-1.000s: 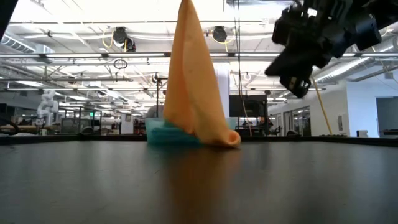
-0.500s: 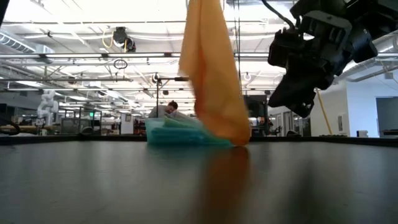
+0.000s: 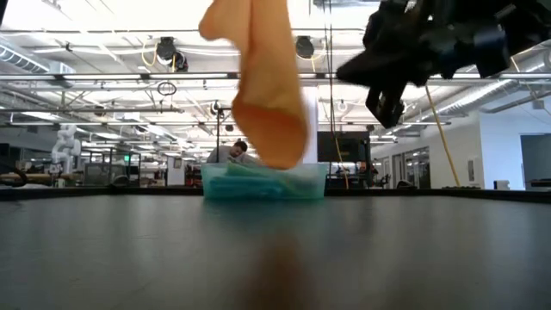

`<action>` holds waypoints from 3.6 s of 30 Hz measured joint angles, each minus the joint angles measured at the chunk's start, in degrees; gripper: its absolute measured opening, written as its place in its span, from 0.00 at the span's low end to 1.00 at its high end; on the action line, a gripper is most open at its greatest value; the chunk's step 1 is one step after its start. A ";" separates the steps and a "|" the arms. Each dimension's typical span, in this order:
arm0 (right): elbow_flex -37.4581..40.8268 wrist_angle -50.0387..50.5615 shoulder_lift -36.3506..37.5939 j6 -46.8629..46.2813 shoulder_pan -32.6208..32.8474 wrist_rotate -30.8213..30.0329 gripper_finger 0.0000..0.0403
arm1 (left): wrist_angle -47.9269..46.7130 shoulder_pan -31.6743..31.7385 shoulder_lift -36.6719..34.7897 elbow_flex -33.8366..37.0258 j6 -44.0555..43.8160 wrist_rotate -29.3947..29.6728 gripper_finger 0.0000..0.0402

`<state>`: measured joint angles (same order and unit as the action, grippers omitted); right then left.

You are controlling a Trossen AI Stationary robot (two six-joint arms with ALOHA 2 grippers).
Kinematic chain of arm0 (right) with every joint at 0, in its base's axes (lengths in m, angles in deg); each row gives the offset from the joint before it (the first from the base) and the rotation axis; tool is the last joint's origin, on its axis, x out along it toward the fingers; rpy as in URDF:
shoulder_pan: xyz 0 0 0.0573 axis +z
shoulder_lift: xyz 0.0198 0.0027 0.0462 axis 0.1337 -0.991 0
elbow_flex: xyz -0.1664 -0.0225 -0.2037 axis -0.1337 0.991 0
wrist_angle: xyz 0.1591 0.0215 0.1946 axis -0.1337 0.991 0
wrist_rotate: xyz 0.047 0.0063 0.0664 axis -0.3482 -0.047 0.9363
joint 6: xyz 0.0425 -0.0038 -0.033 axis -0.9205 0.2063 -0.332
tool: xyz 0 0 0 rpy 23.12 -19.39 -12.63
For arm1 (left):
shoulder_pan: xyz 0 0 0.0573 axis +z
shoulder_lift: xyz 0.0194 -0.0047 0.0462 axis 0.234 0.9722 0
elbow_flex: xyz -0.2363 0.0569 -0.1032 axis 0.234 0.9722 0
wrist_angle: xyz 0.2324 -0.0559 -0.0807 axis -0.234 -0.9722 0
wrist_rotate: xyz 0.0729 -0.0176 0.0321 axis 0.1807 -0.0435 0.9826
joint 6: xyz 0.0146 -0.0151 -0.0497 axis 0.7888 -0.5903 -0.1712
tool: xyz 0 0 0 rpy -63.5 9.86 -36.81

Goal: Fold microfiber towels
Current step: Fold the orange microfiber towel

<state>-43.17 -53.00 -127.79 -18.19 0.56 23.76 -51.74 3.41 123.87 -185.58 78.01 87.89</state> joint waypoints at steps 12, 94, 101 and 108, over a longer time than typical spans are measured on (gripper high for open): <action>-0.13 -17.39 -11.33 -3.34 -1.00 -5.82 0.05 | -0.23 0.06 1.53 0.06 -2.96 -0.75 0.00; -9.71 39.77 15.05 23.20 -16.80 -11.16 0.01 | -14.95 -3.00 1.44 6.72 -53.67 -67.07 0.00; -9.71 40.79 15.05 20.43 -16.76 -6.30 0.01 | -39.76 2.56 2.88 6.84 -56.54 -57.79 0.00; -8.49 41.46 14.30 15.41 -11.70 -2.98 0.01 | -49.02 4.78 3.06 7.70 -58.38 -60.49 0.00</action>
<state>-51.66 -11.54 -113.49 -2.79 -11.14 20.78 -100.76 8.19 126.93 -177.88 19.63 27.40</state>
